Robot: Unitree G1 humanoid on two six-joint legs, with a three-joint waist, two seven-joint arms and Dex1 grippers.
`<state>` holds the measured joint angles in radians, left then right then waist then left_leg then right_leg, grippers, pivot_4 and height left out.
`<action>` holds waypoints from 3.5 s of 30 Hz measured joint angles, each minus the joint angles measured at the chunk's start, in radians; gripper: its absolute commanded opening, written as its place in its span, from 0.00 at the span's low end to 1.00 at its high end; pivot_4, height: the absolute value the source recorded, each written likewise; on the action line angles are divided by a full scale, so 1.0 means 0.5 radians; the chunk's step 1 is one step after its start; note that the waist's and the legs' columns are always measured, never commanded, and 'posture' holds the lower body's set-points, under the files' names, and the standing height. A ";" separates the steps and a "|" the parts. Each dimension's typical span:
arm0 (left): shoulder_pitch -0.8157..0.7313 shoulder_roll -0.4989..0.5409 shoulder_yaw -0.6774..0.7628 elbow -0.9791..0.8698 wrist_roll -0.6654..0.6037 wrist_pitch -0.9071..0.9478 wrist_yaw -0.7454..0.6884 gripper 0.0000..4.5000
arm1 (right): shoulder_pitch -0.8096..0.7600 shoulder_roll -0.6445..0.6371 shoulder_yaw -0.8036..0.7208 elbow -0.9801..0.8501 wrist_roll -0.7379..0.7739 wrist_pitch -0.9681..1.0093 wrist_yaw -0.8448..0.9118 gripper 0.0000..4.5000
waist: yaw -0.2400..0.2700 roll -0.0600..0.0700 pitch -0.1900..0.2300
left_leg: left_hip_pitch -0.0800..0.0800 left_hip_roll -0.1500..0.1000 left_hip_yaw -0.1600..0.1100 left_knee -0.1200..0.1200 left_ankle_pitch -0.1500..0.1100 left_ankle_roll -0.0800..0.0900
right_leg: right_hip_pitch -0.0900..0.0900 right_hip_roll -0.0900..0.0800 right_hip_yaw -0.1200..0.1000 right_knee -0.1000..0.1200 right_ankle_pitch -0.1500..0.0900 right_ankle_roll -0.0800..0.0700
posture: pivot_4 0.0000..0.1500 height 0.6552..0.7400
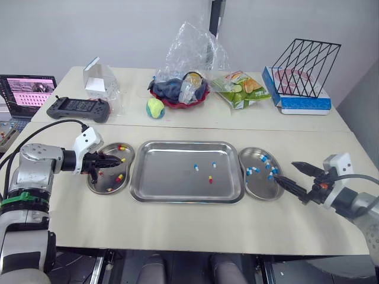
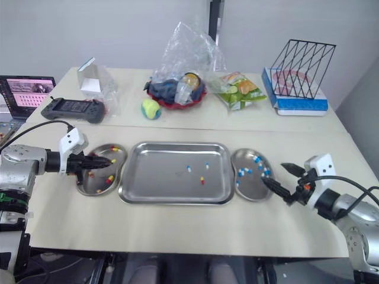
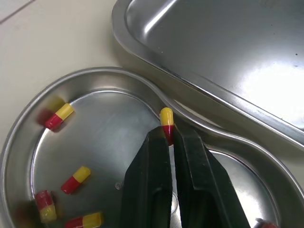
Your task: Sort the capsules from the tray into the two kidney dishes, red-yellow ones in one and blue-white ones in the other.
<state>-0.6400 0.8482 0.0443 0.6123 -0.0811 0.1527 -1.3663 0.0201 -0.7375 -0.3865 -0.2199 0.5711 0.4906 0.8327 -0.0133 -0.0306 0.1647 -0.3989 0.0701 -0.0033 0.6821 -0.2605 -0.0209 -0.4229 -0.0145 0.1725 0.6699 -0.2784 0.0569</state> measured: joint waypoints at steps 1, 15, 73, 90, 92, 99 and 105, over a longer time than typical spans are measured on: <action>0.025 0.011 0.000 -0.019 0.001 -0.009 0.022 0.17 | -0.019 0.000 0.019 0.000 -0.001 -0.003 0.003 1.00 | -0.003 0.000 0.000 | 0.001 0.000 0.000 0.000 0.000 0.000 | 0.000 0.000 0.000 0.001 0.000 0.000 | 1.00 0.73; 0.203 0.178 0.215 -0.164 -0.237 0.043 0.039 0.99 | -0.053 -0.006 0.002 0.120 0.000 -0.007 0.054 1.00 | -0.007 0.001 0.000 | 0.000 0.000 0.000 0.000 0.000 0.000 | -0.002 0.000 0.000 0.002 -0.001 -0.001 | 1.00 0.73; 0.878 0.120 0.951 0.051 -0.803 -0.177 0.067 0.99 | -0.406 -0.159 -0.048 0.974 -0.242 -0.467 0.278 1.00 | -0.062 0.002 0.001 | 0.002 0.001 0.001 -0.004 0.000 0.000 | -0.002 -0.002 -0.003 0.002 -0.002 -0.002 | 1.00 0.73; 0.780 0.123 0.770 -0.206 -0.861 -0.043 -0.153 0.99 | -0.266 -0.155 -0.052 0.628 -0.175 -0.332 0.314 1.00 | -0.053 0.003 0.002 | 0.000 0.001 0.000 -0.003 0.000 0.000 | -0.002 -0.002 -0.003 0.003 -0.002 -0.002 | 1.00 0.73; 0.752 0.142 0.696 -0.311 -0.861 0.010 -0.222 0.99 | -0.245 -0.152 -0.054 0.470 -0.146 -0.300 0.291 1.00 | -0.058 0.003 0.002 | 0.001 0.001 0.000 -0.004 0.000 0.000 | -0.001 -0.002 -0.003 0.003 -0.002 -0.002 | 1.00 0.73; 0.711 0.197 0.662 -0.407 -0.863 0.098 -0.240 0.99 | -0.142 -0.149 -0.050 0.162 -0.041 -0.078 0.220 1.00 | -0.064 0.003 0.002 | 0.001 0.001 0.000 -0.004 0.000 0.000 | -0.002 -0.001 -0.003 0.002 -0.002 -0.002 | 1.00 0.73; 0.825 0.225 0.670 -0.462 -0.866 0.108 -0.272 0.99 | -0.250 -0.140 0.132 -0.025 0.027 0.235 0.098 1.00 | -0.067 0.003 0.002 | 0.001 0.001 0.000 -0.004 0.000 0.000 | -0.003 -0.001 -0.003 0.002 -0.003 -0.003 | 1.00 0.73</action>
<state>-0.2277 0.9606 0.3794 0.3814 -0.5140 0.2067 -1.5021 -0.1050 -0.8077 -0.3203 -0.2322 0.5846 0.6082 0.8815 -0.0470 -0.0289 0.1655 -0.3986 0.0705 -0.0033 0.6800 -0.2608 -0.0208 -0.4243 -0.0152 0.1708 0.6710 -0.2797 0.0555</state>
